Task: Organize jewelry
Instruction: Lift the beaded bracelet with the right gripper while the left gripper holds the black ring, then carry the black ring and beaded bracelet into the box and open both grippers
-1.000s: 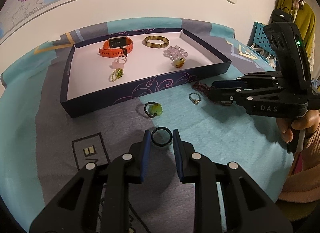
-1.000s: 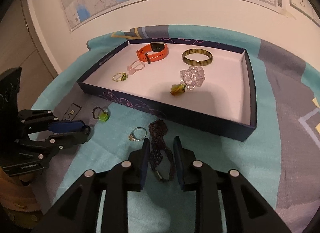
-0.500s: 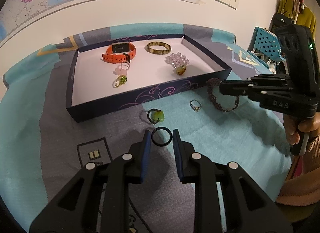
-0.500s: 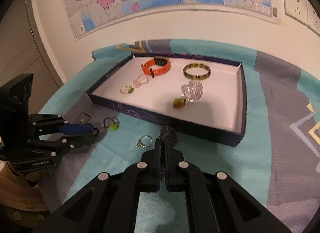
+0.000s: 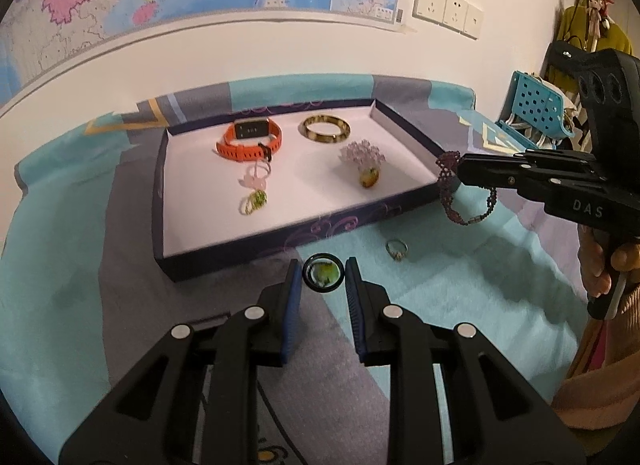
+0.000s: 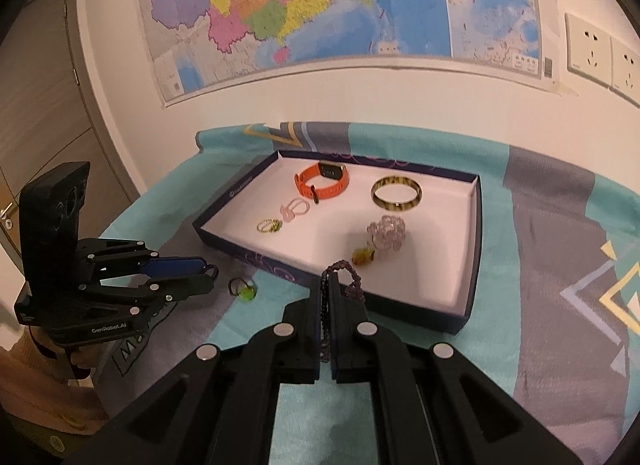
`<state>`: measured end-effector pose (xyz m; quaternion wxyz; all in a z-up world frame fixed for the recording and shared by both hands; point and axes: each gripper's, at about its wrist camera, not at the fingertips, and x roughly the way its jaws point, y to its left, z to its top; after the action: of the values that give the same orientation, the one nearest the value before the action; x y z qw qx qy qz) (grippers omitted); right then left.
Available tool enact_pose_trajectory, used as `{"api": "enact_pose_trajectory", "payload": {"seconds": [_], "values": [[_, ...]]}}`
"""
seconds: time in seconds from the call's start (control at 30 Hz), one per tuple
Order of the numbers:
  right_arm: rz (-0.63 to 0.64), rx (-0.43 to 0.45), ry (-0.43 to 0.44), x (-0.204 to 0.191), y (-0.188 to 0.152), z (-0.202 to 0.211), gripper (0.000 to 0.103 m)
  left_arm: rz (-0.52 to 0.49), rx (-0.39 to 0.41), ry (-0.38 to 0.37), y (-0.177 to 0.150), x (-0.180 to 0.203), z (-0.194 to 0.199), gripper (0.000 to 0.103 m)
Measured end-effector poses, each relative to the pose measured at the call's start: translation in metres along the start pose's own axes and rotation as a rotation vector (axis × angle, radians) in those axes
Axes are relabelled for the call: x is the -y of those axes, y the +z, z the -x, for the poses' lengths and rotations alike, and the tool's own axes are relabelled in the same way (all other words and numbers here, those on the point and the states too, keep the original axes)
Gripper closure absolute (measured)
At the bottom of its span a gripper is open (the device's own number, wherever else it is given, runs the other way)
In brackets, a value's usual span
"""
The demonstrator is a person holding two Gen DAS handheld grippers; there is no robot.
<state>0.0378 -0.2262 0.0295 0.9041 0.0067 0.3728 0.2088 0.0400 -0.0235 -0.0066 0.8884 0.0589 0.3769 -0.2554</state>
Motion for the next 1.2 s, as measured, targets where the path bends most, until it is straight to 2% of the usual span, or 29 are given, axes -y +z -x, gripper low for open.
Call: {"api": "enact_pose_trajectory", "payload": {"seconds": [0.67,1.2], "values": [[0.025,0.030,-0.009,0.001,0.023,-0.005,0.101,-0.012,0.044,0.031,0.032,-0.005,-0.009,0.081],[0.028,0.028,-0.002,0.007,0.044,-0.027,0.101,-0.008,0.032,0.059,0.052,-0.015,-0.030,0.081]]}}
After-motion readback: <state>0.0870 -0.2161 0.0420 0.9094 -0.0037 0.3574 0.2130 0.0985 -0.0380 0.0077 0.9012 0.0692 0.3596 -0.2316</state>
